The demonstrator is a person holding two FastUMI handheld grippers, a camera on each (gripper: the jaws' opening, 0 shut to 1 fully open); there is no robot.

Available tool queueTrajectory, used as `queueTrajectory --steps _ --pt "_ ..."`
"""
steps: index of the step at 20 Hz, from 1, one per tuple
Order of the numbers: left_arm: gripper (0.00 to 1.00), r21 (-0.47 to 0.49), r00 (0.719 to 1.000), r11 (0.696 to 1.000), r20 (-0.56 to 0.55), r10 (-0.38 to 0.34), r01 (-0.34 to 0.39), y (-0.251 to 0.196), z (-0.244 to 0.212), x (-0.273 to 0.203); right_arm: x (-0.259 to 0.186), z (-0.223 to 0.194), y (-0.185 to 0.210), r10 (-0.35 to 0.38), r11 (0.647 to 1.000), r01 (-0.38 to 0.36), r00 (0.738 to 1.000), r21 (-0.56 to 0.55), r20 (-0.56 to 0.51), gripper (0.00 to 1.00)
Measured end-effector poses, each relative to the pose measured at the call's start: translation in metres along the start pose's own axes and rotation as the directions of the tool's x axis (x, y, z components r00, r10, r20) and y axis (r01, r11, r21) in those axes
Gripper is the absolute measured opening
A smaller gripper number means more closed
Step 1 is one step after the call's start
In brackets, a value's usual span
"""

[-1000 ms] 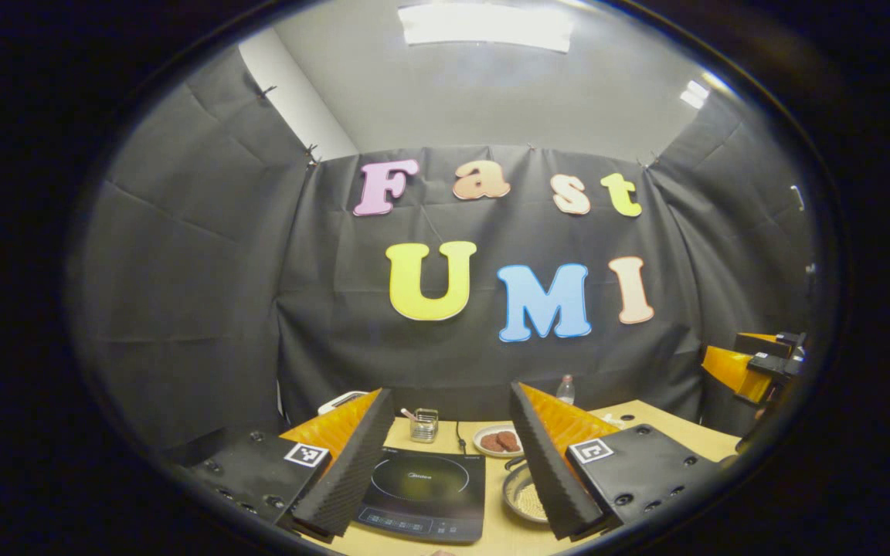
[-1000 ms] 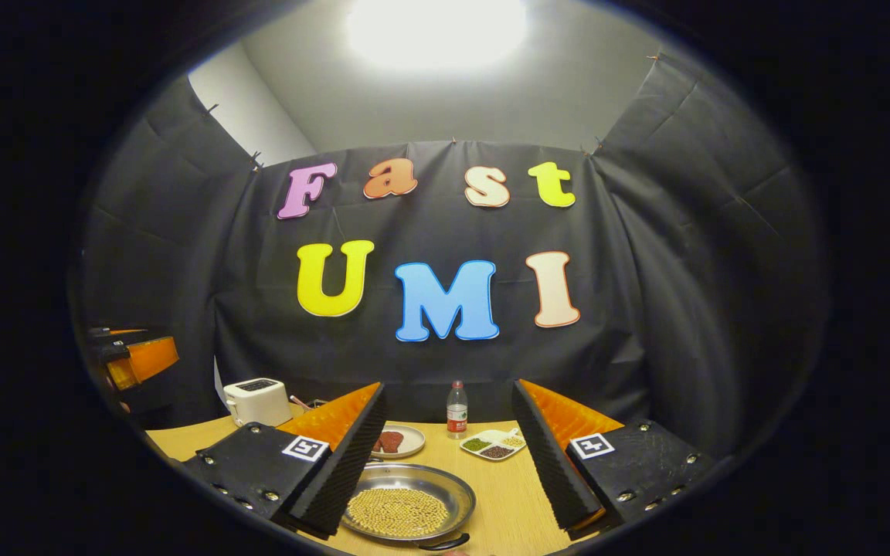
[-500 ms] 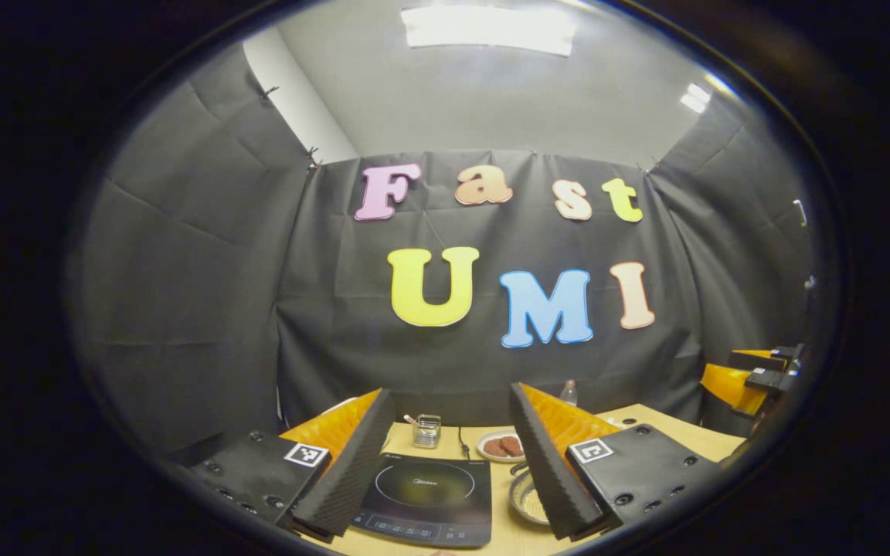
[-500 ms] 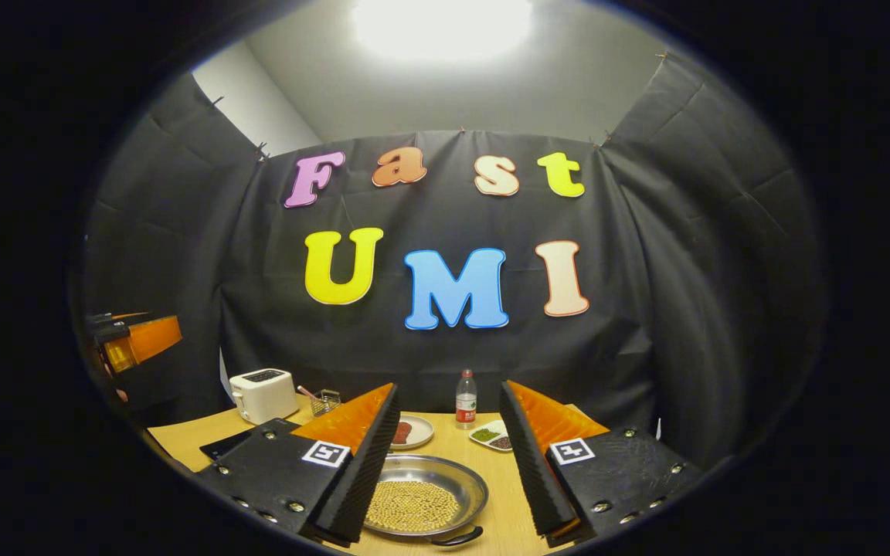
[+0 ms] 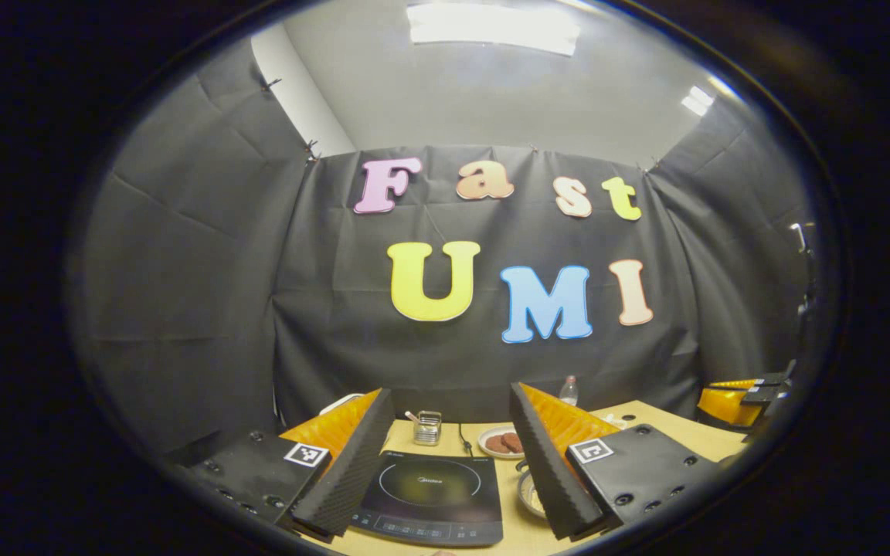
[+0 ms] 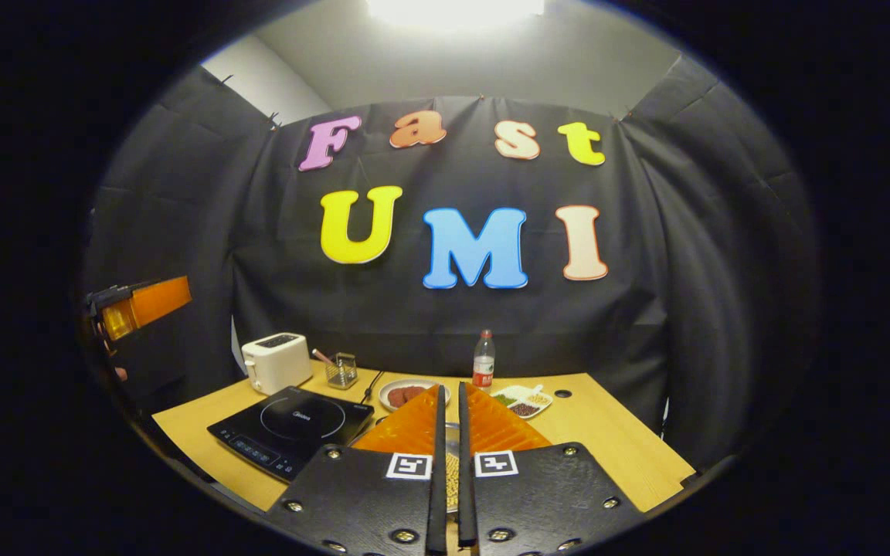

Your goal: First push the handle of the pot to place it horizontally, then grasp the pot with both hands and set it on the induction cooktop.

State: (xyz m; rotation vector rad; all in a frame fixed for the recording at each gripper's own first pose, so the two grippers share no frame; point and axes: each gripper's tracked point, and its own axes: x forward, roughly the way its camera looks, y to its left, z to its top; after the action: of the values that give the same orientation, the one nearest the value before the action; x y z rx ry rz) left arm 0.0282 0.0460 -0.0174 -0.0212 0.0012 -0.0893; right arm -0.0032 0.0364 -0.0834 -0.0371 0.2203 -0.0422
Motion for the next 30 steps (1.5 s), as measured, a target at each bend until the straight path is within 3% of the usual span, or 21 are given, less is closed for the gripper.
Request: queueTrajectory --steps 4,9,12,15,23,27,30 --pt "0.99 -0.021 0.999 0.999 -0.018 -0.027 0.027 0.006 -0.014 0.003 -0.002 -0.05 0.013 0.067 0.995 -0.077 0.986 -0.059 -0.154 0.05" --pt "1.0 -0.03 1.0 1.0 -0.016 0.0 0.0 0.019 -0.015 0.006 -0.004 -0.104 0.028 0.147 0.982 -0.177 0.939 -0.07 -0.31 0.05" --pt "1.0 -0.029 0.999 0.999 -0.029 0.031 -0.032 0.022 -0.024 0.01 -0.001 -0.137 0.036 0.208 0.967 -0.249 0.892 -0.052 -0.402 0.05" --pt "0.97 -0.035 0.996 0.997 -0.046 0.071 -0.073 0.023 -0.03 0.014 -0.002 -0.173 0.035 0.255 0.948 -0.315 0.827 -0.038 -0.502 0.06" --pt "1.0 -0.003 0.989 0.993 -0.086 0.121 -0.122 0.001 -0.046 0.037 0.005 -0.236 0.009 0.291 0.932 -0.362 0.689 0.033 -0.663 0.06" --pt "0.98 0.01 0.987 0.993 -0.105 0.12 -0.12 -0.018 -0.052 0.053 0.011 -0.235 -0.004 0.311 0.932 -0.354 0.673 0.077 -0.671 0.01" --pt "1.0 0.004 0.987 0.994 -0.119 0.112 -0.112 -0.035 -0.059 0.065 0.018 -0.237 -0.022 0.289 0.935 -0.353 0.68 0.045 -0.674 0.01"
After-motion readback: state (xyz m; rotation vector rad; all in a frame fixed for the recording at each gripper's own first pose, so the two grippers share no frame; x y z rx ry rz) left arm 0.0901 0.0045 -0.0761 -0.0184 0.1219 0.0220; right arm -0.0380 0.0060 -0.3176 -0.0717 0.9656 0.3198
